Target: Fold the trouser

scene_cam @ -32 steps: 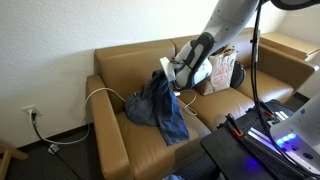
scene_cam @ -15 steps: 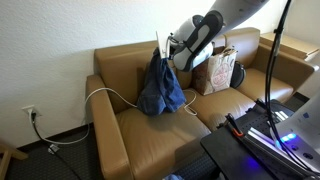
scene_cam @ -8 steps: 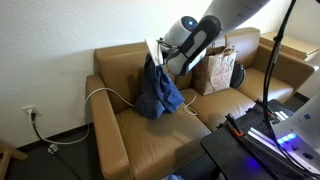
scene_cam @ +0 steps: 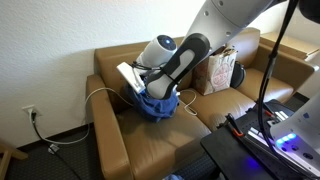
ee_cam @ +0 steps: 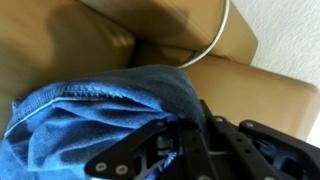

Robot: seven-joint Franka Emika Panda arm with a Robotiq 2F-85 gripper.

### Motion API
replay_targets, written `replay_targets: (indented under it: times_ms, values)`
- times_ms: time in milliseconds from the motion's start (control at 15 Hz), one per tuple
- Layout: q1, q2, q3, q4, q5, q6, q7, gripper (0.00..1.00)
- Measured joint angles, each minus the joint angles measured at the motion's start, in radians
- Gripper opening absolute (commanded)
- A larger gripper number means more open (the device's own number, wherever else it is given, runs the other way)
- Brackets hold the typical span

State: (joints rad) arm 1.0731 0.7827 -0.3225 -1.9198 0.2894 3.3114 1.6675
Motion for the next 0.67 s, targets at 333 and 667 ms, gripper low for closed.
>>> replay_targets:
  times_ms: [333, 667]
  values:
    - [-0.23, -0.073, 0.247, 0.016, 0.015, 0.164, -0.191, 0.03]
    - [-0.058, -0.172, -0.088, -0.024, 0.235, 0.141, -0.212, 0.03]
